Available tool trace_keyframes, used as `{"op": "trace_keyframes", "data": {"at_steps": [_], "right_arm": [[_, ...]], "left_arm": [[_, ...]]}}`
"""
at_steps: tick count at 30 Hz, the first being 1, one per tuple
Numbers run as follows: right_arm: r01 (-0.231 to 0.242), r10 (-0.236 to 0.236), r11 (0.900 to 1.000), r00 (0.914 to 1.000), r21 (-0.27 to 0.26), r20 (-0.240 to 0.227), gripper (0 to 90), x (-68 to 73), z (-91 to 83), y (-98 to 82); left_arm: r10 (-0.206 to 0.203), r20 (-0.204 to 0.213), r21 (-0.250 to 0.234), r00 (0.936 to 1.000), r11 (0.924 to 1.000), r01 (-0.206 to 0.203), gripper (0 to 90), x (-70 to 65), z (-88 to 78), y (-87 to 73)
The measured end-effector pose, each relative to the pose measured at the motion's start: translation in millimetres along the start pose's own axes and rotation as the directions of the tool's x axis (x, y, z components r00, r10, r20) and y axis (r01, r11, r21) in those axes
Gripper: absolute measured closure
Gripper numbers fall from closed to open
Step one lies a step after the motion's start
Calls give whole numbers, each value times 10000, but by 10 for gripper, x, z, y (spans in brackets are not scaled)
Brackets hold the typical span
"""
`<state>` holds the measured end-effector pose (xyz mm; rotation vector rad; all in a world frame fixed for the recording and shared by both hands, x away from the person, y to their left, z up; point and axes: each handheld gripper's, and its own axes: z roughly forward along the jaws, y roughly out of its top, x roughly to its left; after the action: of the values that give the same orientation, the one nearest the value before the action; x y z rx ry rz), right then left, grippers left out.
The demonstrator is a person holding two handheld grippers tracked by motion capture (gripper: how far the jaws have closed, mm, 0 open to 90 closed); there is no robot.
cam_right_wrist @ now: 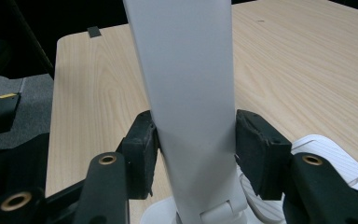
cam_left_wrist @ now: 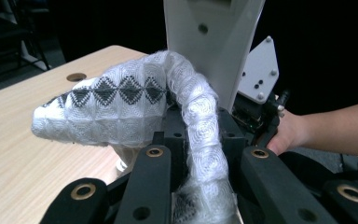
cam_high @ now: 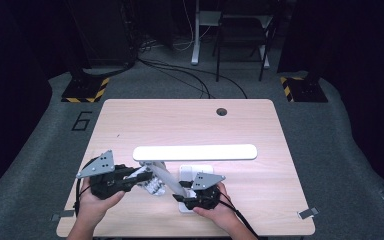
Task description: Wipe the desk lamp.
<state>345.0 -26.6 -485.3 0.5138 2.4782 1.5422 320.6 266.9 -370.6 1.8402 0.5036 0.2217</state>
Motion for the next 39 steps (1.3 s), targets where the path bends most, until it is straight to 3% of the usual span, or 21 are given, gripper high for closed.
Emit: {"op": "trace_keyframes", "data": {"at_steps": [4,14,20,28,33,39], "right_arm": [[18,-18,10000,10000,-7,12,502,0,1,0],[52,-52,10000,10000,23,12,504,9,-1,-1],[90,-90,10000,9999,20,-45,504,6,0,-1],[168,-168,9999,9998,21,58,506,13,6,0],[175,-176,9998,9998,38,71,507,15,6,0],[163,-164,9999,9998,28,85,507,17,5,-2]], "left_arm": [[-292,104,145,9995,9995,290,790,7,68,-64],[-315,398,990,9987,9947,275,790,61,340,-297],[-516,510,1309,9974,9904,445,790,87,508,-446],[-755,728,1545,9945,9859,636,790,112,610,-540],[-699,755,1508,9947,9869,579,791,90,543,-463],[-460,1008,992,9938,9944,360,791,59,310,-286]]}}
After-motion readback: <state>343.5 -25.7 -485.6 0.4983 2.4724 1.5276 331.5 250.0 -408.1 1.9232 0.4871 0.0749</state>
